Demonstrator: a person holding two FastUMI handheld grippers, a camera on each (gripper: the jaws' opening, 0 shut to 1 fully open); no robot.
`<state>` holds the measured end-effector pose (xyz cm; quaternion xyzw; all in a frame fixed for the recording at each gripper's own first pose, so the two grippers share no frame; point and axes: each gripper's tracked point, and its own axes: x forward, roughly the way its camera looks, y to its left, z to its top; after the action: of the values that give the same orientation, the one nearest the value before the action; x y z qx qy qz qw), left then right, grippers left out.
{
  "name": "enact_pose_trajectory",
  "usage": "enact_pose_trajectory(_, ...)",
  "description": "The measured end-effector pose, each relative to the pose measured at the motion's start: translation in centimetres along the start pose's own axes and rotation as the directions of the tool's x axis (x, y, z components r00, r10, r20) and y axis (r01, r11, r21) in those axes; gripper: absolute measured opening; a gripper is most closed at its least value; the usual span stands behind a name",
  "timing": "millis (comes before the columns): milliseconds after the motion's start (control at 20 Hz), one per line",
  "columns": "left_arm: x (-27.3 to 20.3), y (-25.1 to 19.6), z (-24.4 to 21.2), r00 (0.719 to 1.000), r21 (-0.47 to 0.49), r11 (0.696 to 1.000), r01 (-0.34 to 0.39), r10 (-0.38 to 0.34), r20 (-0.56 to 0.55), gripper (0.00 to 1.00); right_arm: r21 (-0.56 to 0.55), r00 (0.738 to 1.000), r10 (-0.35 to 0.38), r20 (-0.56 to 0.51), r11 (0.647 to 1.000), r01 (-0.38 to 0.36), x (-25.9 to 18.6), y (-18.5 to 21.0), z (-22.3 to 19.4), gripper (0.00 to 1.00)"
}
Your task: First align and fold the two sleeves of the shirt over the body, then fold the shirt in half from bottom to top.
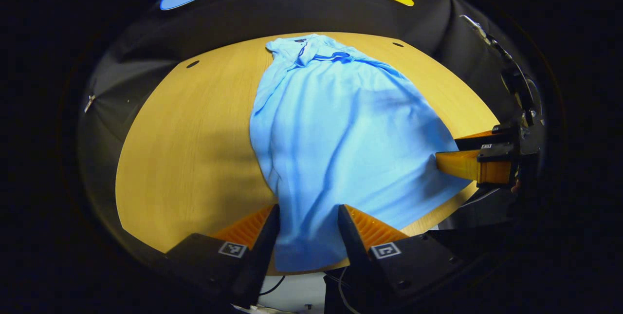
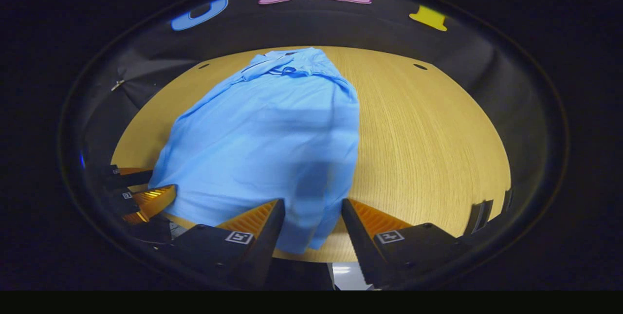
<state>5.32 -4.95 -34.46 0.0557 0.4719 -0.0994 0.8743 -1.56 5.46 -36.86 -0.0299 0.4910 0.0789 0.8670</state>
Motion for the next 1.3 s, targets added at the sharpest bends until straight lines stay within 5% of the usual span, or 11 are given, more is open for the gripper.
enact_pose_trajectory(50,0.2,-0.2,0.0,1.000,0.001,1.000,0.003,-0.003,-0.005,0.65,0.009,1.000,-0.001,0.000,1.000,0.001,0.1,-0.1,0.3,0.61)
enact_pose_trajectory(100,0.2,-0.5,0.1,1.000,-0.005,1.000,0.007,-0.007,-0.006,0.64,0.018,1.000,0.017,-0.007,1.000,-0.017,0.1,0.2,0.3,0.53)
enact_pose_trajectory(250,0.3,-1.7,0.8,0.999,-0.066,0.997,0.041,-0.039,0.028,0.17,-0.009,0.996,0.082,-0.029,0.997,-0.082,0.3,0.9,0.5,0.12)
enact_pose_trajectory(350,0.3,-2.3,0.9,0.996,-0.110,0.990,0.089,-0.086,0.032,0.07,-0.039,0.992,0.116,-0.051,0.992,-0.118,0.2,0.9,0.5,0.05)
enact_pose_trajectory(750,-1.4,-1.4,4.4,0.991,-0.220,0.969,0.108,-0.088,0.098,0.06,-0.030,0.986,0.164,0.001,0.986,-0.164,-0.3,0.1,5.1,0.01)
enact_pose_trajectory(850,-2.6,-1.3,7.0,0.986,-0.217,0.969,0.116,-0.086,0.145,0.06,-0.055,0.984,0.176,0.036,0.983,-0.174,-1.1,0.1,7.4,0.07)
enact_pose_trajectory(900,-3.2,-1.2,8.5,0.983,-0.211,0.970,0.119,-0.085,0.165,0.06,-0.054,0.980,0.191,0.057,0.981,-0.188,-1.6,0.3,8.8,0.01)
enact_pose_trajectory(950,-3.7,-1.0,9.8,0.980,-0.201,0.972,0.121,-0.085,0.180,0.06,-0.055,0.976,0.203,0.078,0.979,-0.199,-2.0,0.5,10.2,0.07)
enact_pose_trajectory(1000,-4.2,-0.6,11.3,0.978,-0.192,0.974,0.116,-0.079,0.193,0.06,-0.056,0.973,0.211,0.094,0.977,-0.207,-2.4,0.5,11.7,0.01)
enact_pose_trajectory(1050,-4.7,-0.3,13.0,0.975,-0.194,0.974,0.116,-0.074,0.208,0.06,-0.056,0.968,0.219,0.120,0.975,-0.214,-2.9,0.5,13.4,0.07)
enact_pose_trajectory(1300,-6.9,1.8,23.0,0.948,-0.229,0.964,0.135,-0.059,0.313,0.06,-0.047,0.947,0.227,0.226,0.974,-0.223,-4.4,-0.8,23.1,0.04)
